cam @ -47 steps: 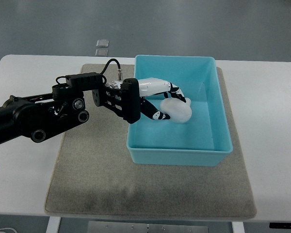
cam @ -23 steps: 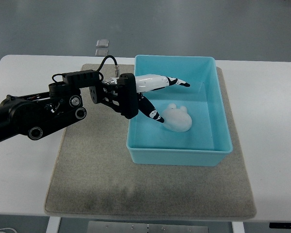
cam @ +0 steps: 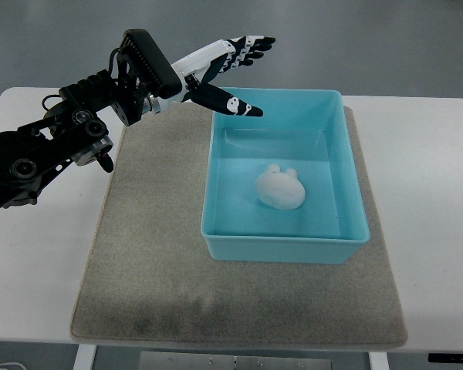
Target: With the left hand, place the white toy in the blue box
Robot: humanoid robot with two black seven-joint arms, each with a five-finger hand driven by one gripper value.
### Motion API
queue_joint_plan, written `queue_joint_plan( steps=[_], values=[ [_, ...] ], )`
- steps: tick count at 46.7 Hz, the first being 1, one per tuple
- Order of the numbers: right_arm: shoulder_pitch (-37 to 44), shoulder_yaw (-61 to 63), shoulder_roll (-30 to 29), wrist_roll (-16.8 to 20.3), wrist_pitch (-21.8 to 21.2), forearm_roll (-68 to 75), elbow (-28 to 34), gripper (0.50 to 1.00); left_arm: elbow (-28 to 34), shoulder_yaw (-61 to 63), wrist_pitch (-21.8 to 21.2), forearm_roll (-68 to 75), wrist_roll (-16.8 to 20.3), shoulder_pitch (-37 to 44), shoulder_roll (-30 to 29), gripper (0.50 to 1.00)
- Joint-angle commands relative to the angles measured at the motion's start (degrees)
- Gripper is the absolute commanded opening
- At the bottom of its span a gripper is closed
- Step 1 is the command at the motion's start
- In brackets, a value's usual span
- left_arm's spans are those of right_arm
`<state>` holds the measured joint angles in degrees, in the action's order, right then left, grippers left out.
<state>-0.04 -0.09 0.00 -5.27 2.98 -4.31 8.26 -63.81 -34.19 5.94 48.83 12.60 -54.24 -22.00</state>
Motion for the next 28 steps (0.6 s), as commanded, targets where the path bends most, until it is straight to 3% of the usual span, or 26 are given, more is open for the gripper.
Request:
queue_joint_plan(
  steps=[1,8,18,28],
  values=[
    [0.04,0.00,0.00,0.00,-0.08,0.00,0.00,0.936,3.07,-1.32,-0.67,-9.87,-0.04,0.27,0.20,0.992],
    [-0.05,0.00,0.00,0.00,0.00,0.00,0.00,0.936,7.20,-1.32,-0.93,-24.57,-0.04,0.45,-0.06,0.992],
    [0.04,0.00,0.00,0.00,0.01,0.00,0.00,0.936,13.61,-1.41,-3.30,-26.25,-0.04,1.33,0.11,0.994],
    [-0.05,0.00,0.00,0.00,-0.08,0.00,0.00,0.936,17.05,-1.32,-10.69,-26.42,-0.04,1.59,0.55,0.994]
  ],
)
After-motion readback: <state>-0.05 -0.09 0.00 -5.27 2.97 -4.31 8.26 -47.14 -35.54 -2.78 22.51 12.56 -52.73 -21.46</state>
